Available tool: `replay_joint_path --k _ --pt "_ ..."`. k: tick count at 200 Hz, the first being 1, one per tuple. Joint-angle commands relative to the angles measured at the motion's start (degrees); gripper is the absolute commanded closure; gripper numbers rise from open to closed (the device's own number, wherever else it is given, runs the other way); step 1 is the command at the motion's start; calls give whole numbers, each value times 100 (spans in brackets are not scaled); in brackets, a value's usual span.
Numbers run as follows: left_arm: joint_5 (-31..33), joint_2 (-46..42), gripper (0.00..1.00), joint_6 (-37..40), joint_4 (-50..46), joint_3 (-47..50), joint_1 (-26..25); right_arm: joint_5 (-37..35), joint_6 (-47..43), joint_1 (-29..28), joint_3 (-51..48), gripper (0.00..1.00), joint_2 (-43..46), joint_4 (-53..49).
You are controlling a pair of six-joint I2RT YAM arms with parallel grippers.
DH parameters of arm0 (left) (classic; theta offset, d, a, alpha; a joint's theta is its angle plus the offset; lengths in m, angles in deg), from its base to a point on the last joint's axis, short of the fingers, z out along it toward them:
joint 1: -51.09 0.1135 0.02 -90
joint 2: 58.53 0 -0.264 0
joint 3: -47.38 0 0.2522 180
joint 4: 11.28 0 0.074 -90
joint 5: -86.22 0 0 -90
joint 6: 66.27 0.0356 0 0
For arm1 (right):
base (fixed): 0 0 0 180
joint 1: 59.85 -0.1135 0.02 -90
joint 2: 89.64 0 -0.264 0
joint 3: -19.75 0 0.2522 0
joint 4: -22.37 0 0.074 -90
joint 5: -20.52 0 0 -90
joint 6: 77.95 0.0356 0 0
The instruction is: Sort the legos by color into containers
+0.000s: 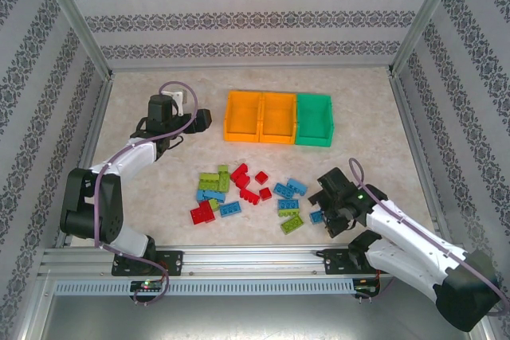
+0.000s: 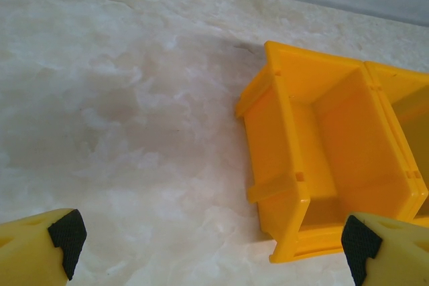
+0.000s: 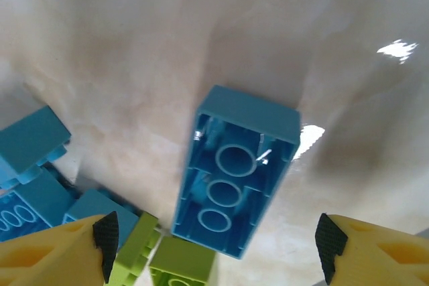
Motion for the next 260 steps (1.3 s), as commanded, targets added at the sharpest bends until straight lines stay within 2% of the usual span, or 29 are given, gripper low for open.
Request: replay_joint_path --k 1,27,56,72,93,116,155,184,224,260 --pt "-84 115 0 -63 224 83 -72 12 307 3 -61 21 -288 379" --pt "-50 148 0 -32 183 60 -80 145 150 160 -130 26 -706 615" --pt "-14 137 0 21 119 34 -79 252 -505 528 -14 35 -1057 448" --pt "-5 154 0 26 110 40 -78 289 -728 664 -20 46 -1186 423" --pt "2 188 0 8 89 25 -75 283 -900 789 -88 67 -1322 552" --pt "38 182 0 15 41 9 -72 67 -1311 850 166 78 -1457 458" --pt "66 173 0 -1 -48 -33 -72 -1091 -3066 1057 1682 79 -1595 -322" --pt "166 190 0 -128 -207 -101 -80 -1416 -4844 1392 2880 76 -2028 103" --pt "806 110 0 -242 -1003 -284 -67 -1588 -6841 1565 4876 73 -3789 109" --pt "1092 -15 0 -320 -1849 -344 -67 -1575 -7515 1856 6159 74 -5476 -42"
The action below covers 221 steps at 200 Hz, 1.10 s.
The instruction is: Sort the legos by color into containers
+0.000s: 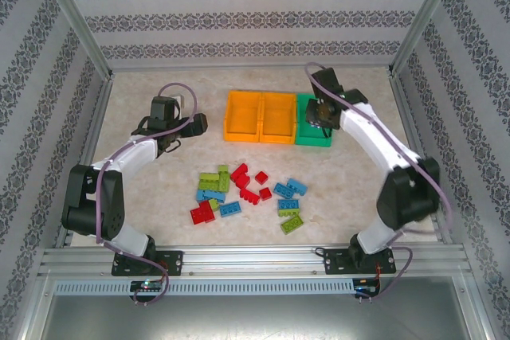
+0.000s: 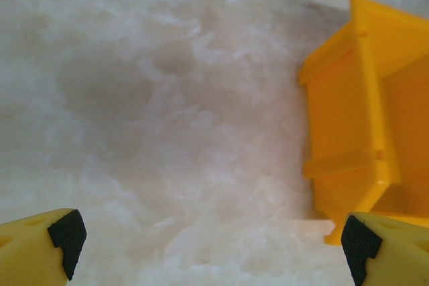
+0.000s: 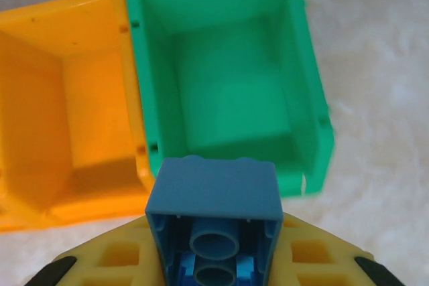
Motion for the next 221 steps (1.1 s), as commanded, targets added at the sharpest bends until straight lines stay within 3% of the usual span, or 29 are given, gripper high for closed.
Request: replay_joint_path --k 1,74,99,164,221 --pt "343 -141 0 -159 -881 -152 -74 -123 -1002 222 508 74 -850 -236" --pt "363 -355 0 -971 -1695 216 -91 442 -1318 578 1610 63 -2286 -405" --pt "312 -423 0 -1261 -1927 363 -235 699 -1311 619 1726 54 -2451 -452" --pt "567 -934 1 -1675 -2146 818 -1005 930 -1231 614 1324 31 -2035 -72" --pt "448 -1083 2 -1477 -2350 804 -1551 1024 -1221 631 618 24 -1358 442"
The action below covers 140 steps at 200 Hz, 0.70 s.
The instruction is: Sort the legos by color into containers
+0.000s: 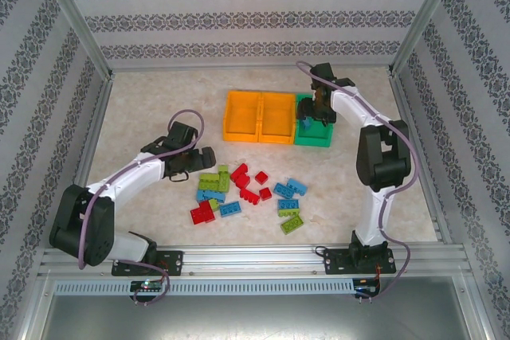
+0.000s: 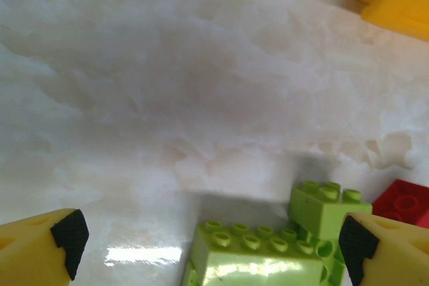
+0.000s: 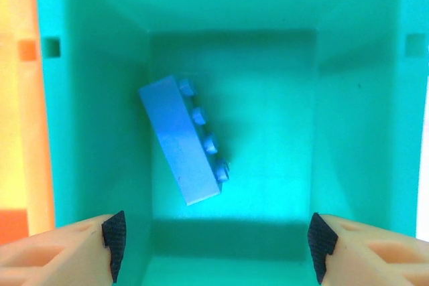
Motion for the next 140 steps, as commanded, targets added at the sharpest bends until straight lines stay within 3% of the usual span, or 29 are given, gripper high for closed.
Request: replay_joint_path --k 1,47,140 --pt "9 -128 2 111 -260 38 -308 129 18 35 -206 24 362 232" --pt "70 54 2 518 -178 37 -731 174 14 92 -502 22 546 318" --pt "266 649 10 651 -265 -49 -851 502 193 215 -684 19 657 571"
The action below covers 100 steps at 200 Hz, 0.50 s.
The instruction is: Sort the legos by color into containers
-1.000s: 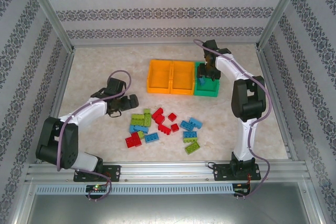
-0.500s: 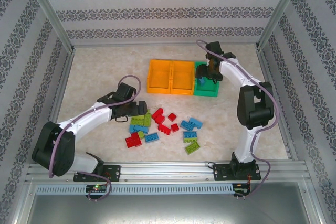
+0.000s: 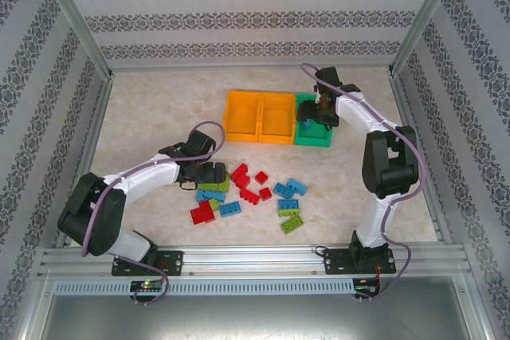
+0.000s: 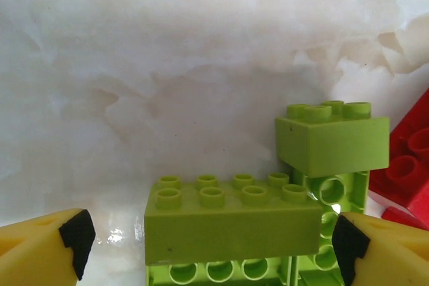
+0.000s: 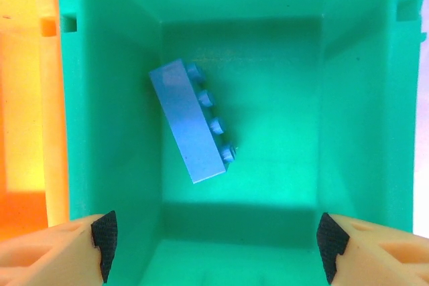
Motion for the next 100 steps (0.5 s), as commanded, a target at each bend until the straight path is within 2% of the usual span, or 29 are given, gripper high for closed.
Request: replay_joint_path --k 1,20,100 --pt "122 116 10 144 -96 -50 -84 167 112 95 -74 19 244 115" --pt "138 198 14 177 -75 -46 -84 151 116 106 -70 19 253 66" --pt "84 438 14 245 44 -145 -84 156 130 154 -132 19 294 21"
